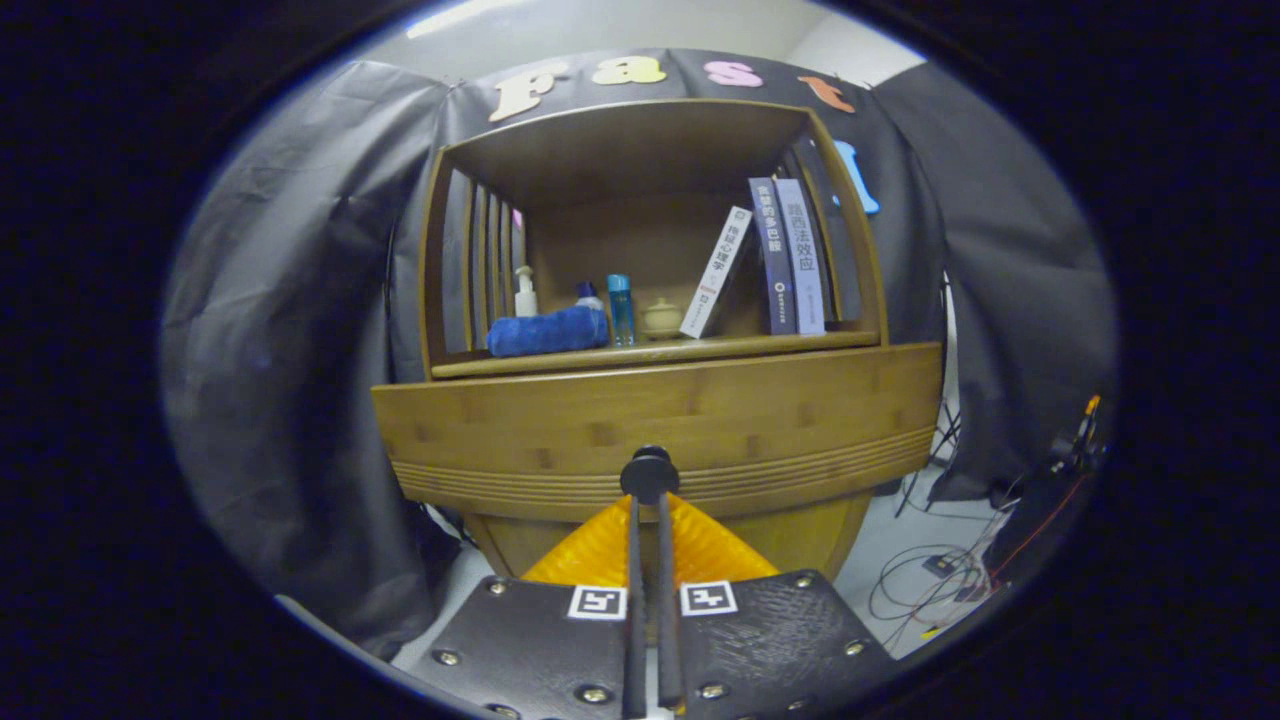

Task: Pull open the drawer, take out the items inside it, and place them on the countertop above the cabinet.

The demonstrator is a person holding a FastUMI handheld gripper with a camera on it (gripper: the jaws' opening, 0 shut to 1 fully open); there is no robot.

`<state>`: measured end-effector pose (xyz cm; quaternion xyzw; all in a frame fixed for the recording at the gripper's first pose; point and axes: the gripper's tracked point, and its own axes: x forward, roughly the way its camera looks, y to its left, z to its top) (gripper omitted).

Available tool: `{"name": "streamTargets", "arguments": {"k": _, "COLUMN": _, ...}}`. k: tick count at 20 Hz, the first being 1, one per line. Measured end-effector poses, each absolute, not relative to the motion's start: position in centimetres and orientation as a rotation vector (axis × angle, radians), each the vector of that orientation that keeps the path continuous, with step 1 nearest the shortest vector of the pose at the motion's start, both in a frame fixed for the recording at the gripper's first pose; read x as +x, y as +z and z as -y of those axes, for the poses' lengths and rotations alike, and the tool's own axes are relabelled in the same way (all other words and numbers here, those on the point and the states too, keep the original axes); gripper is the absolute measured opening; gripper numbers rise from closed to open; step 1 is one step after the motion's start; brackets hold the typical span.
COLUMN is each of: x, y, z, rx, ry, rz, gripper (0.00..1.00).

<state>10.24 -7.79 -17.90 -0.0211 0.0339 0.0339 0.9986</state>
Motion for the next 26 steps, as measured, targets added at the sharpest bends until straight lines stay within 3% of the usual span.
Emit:
{"name": "streamTargets", "arguments": {"k": 1, "x": 10.2, "y": -17.7, "z": 7.7, "rx": -0.037, "ry": 0.074, "rz": -0.059, "gripper": 0.1}}
{"name": "streamTargets", "arguments": {"k": 7, "x": 15.3, "y": -19.6, "z": 6.6, "rx": 0.007, "ry": 0.064, "rz": -0.11, "gripper": 0.63}}
{"name": "streamTargets", "arguments": {"k": 11, "x": 18.2, "y": -21.5, "z": 6.0, "rx": -0.044, "ry": 0.064, "rz": -0.149, "gripper": 0.65}}
{"name": "streamTargets", "arguments": {"k": 12, "x": 17.8, "y": -21.3, "z": 6.7, "rx": -0.054, "ry": 0.028, "rz": -0.133, "gripper": 0.65}}
{"name": "streamTargets", "arguments": {"k": 16, "x": 19.2, "y": -22.5, "z": 6.8, "rx": -0.081, "ry": 0.015, "rz": -0.126, "gripper": 0.36}}
{"name": "streamTargets", "arguments": {"k": 19, "x": 17.1, "y": -24.7, "z": 6.4, "rx": -0.021, "ry": 0.025, "rz": -0.19, "gripper": 0.03}}
{"name": "streamTargets", "arguments": {"k": 22, "x": 17.4, "y": -23.0, "z": 7.6, "rx": -0.072, "ry": -0.016, "rz": -0.129, "gripper": 0.03}}
{"name": "streamTargets", "arguments": {"k": 26, "x": 16.5, "y": -21.3, "z": 6.1, "rx": -0.045, "ry": 0.058, "rz": -0.104, "gripper": 0.75}}
